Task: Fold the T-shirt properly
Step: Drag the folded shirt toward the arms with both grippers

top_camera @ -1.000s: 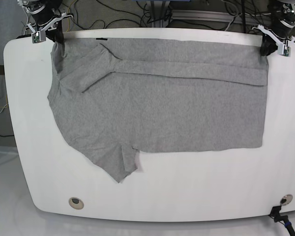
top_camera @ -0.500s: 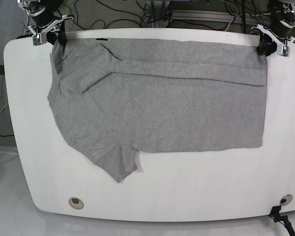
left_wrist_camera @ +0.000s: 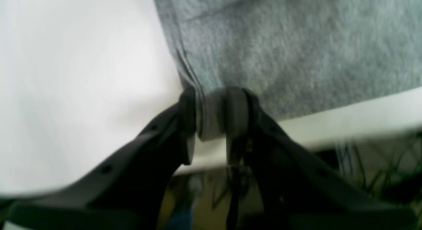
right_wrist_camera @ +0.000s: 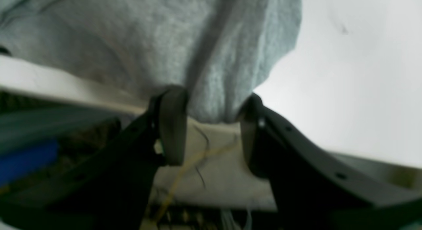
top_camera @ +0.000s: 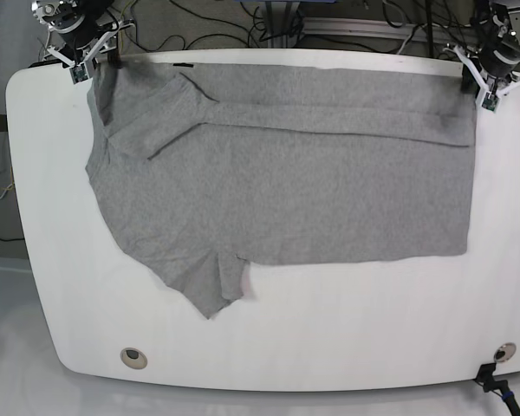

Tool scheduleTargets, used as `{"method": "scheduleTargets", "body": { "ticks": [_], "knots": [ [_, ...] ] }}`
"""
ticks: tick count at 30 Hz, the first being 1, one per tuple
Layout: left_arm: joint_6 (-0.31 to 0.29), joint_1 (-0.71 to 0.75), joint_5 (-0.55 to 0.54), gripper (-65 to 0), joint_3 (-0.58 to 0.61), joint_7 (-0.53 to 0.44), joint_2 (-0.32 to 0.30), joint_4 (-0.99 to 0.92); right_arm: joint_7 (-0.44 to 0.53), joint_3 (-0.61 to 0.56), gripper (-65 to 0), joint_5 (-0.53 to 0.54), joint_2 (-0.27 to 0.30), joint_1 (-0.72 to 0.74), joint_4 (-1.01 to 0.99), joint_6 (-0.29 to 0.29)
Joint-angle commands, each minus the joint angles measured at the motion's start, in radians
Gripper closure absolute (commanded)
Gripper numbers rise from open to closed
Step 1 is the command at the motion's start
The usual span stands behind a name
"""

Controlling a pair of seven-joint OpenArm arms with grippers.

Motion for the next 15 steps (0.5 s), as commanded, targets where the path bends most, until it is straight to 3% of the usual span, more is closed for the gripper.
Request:
{"method": "scheduleTargets", "body": {
  "ticks": [1, 13, 15],
  "knots": [
    [0.009, 0.008, 0.017, -14.4, -0.015, 0.024, -0.006, 0.033, -0.053, 0.046, -26.0, -0.035, -0.012, -0.021, 0.046, -0.003],
    [0.009, -0.029, 0.015, -14.4, -0.049, 0.024, 0.025, 0.151, -0.055, 0.055, -26.2, -0.035, 0.014, 0.034, 0.098, -0.002],
    [0.009, -0.052, 0.012, -14.4, -0.072, 0.024, 0.026, 0.152, -0.055, 0.058, -26.2, -0.038, 0.016, 0.052, 0.098, 0.029]
  ]
}}
